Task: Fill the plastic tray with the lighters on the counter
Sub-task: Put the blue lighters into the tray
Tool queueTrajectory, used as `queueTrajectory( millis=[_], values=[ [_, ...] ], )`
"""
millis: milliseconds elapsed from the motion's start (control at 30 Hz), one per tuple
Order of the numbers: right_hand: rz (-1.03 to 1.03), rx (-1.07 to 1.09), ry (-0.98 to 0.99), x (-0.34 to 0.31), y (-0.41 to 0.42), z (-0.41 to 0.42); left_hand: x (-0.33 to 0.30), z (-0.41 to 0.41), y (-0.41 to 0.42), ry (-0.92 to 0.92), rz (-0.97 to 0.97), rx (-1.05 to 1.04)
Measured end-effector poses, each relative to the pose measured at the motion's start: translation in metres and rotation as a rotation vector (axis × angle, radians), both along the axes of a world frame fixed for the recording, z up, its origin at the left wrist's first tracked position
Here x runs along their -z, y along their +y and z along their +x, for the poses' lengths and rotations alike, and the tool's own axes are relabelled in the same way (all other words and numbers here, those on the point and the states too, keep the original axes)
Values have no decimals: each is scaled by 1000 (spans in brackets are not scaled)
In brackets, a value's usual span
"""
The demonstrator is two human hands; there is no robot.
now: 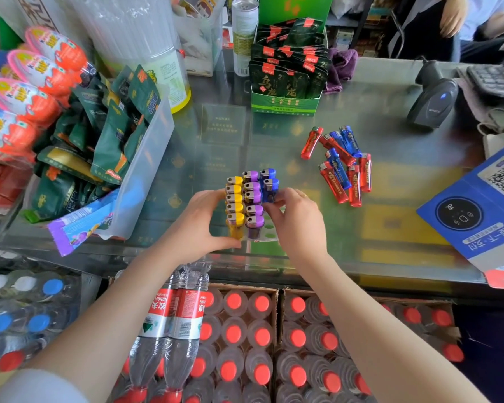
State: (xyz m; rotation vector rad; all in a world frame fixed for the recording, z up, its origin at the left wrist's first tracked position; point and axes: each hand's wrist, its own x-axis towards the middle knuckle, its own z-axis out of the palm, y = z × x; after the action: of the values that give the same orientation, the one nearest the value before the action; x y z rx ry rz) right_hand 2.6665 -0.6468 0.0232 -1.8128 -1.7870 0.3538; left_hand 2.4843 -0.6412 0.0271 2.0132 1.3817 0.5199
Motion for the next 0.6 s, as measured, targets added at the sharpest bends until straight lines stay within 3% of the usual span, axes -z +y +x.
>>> queueTrajectory(
  millis=[167,333,600],
  values=[
    [70,-31,-58,4,2,-1,-2,2,0,3,-3,5],
    [98,120,-400,1,-1,-8,0,7,4,-21,15,-5],
    [146,89,-305,9,1,-1,1,5,7,-10,7,6]
  ],
)
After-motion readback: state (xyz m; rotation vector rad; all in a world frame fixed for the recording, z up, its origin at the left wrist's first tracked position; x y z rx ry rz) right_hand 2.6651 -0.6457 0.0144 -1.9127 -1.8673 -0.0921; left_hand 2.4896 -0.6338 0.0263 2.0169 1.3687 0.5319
